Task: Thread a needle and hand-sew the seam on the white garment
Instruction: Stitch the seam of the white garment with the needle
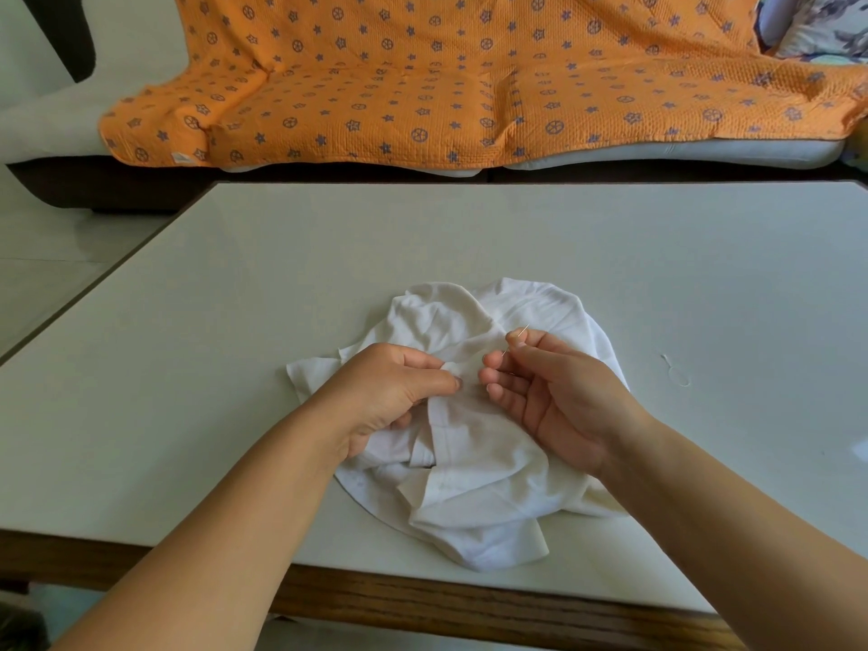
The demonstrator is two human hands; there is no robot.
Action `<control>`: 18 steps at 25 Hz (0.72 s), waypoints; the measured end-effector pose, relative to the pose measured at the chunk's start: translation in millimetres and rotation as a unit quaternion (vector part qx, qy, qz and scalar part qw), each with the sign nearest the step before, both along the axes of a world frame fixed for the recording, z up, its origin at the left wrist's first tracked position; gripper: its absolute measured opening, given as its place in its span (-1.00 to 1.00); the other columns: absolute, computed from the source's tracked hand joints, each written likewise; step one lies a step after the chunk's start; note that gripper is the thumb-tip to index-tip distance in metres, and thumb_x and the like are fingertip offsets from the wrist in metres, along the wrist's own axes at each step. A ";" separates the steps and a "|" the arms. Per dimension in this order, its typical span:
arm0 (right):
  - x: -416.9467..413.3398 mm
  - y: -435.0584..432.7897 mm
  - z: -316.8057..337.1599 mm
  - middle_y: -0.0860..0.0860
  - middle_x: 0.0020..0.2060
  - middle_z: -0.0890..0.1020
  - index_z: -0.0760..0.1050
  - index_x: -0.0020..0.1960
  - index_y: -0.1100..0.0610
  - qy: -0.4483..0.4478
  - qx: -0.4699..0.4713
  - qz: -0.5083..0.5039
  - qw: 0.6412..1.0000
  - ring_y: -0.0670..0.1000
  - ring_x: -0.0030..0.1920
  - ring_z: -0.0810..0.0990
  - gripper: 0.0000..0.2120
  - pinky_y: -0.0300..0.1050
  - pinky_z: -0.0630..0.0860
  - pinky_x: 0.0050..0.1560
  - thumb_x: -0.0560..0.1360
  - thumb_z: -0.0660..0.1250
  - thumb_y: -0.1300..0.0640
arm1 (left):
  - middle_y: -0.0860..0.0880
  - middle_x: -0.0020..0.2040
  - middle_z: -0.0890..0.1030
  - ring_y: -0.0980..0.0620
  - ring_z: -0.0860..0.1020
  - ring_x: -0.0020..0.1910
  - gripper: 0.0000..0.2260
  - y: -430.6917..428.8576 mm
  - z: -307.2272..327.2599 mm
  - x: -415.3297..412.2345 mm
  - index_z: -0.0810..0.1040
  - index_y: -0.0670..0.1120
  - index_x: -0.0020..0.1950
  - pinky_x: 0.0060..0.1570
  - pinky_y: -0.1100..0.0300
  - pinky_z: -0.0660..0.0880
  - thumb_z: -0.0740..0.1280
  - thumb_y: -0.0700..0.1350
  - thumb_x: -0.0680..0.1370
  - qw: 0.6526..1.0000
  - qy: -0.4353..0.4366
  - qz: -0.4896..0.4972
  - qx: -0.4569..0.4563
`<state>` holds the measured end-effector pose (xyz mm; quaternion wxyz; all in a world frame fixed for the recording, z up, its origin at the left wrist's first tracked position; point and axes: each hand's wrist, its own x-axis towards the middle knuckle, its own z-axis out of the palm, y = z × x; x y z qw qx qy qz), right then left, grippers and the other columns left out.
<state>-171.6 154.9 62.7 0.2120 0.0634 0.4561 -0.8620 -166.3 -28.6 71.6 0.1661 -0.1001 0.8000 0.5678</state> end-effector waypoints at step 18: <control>-26.4 54.2 17.5 0.08 -0.39 0.62 0.42 -0.20 0.18 0.013 -0.026 -0.216 0.976 0.01 -0.37 0.67 -0.72 -0.21 0.62 -0.28 0.63 0.08 0.35 | -0.08 -0.24 0.61 0.10 0.53 -0.27 -0.93 -1.3 -1.2 -0.1 0.68 -0.14 -0.24 -0.33 0.25 0.42 0.46 -0.27 0.43 0.996 -0.048 0.046 0.058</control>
